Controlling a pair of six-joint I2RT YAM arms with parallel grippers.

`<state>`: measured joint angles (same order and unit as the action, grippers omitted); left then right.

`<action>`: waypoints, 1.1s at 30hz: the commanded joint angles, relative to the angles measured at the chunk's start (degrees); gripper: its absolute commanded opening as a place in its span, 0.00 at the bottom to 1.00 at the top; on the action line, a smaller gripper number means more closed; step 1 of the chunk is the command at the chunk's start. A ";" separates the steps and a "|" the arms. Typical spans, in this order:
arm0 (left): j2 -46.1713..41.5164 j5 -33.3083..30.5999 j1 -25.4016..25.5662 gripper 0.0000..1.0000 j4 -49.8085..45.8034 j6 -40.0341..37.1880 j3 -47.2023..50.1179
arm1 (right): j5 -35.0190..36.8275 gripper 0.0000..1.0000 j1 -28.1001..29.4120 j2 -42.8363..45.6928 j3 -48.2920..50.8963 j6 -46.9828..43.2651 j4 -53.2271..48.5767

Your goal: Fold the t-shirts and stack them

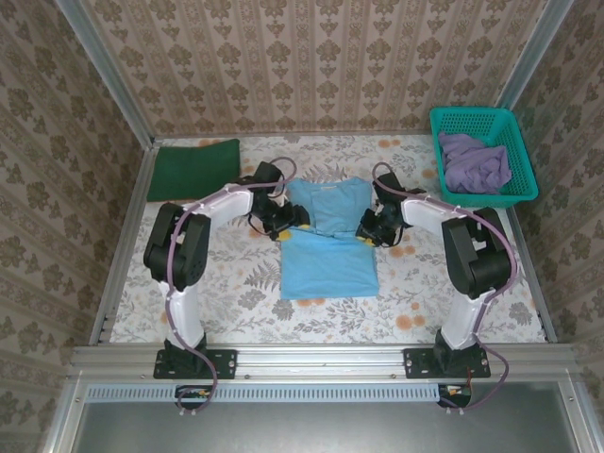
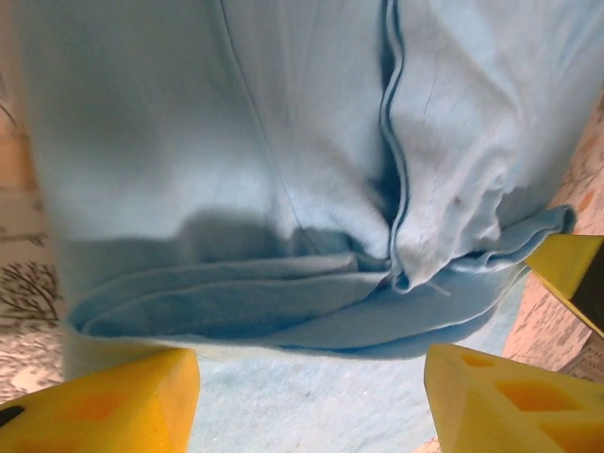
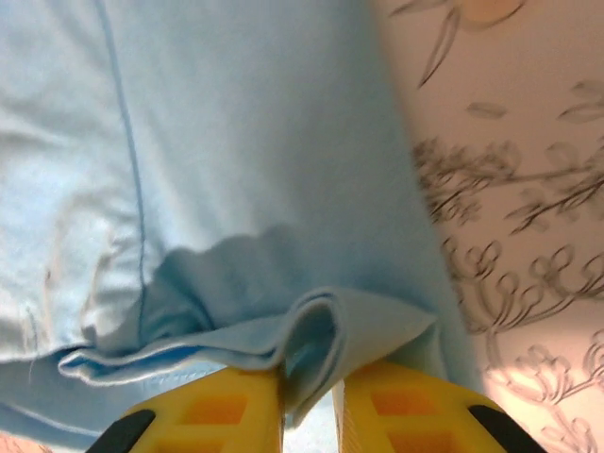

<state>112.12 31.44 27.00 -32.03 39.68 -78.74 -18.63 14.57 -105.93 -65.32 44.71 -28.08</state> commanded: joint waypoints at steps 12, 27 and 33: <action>0.04 1.87 2.16 0.51 -6.72 -4.90 -9.99 | -4.85 0.32 -3.29 1.68 -4.71 3.32 1.34; 13.30 -5.00 12.55 0.34 -11.13 -7.32 -19.75 | -6.55 0.20 -2.71 2.46 3.62 5.86 9.60; 18.91 -8.89 12.02 0.33 -7.56 0.13 -22.43 | -6.16 0.20 -4.06 -2.74 3.83 7.76 9.84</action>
<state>129.03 27.70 39.16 -41.56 35.14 -99.11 -24.51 11.18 -106.59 -62.39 50.81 -19.00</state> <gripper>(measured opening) 0.333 0.202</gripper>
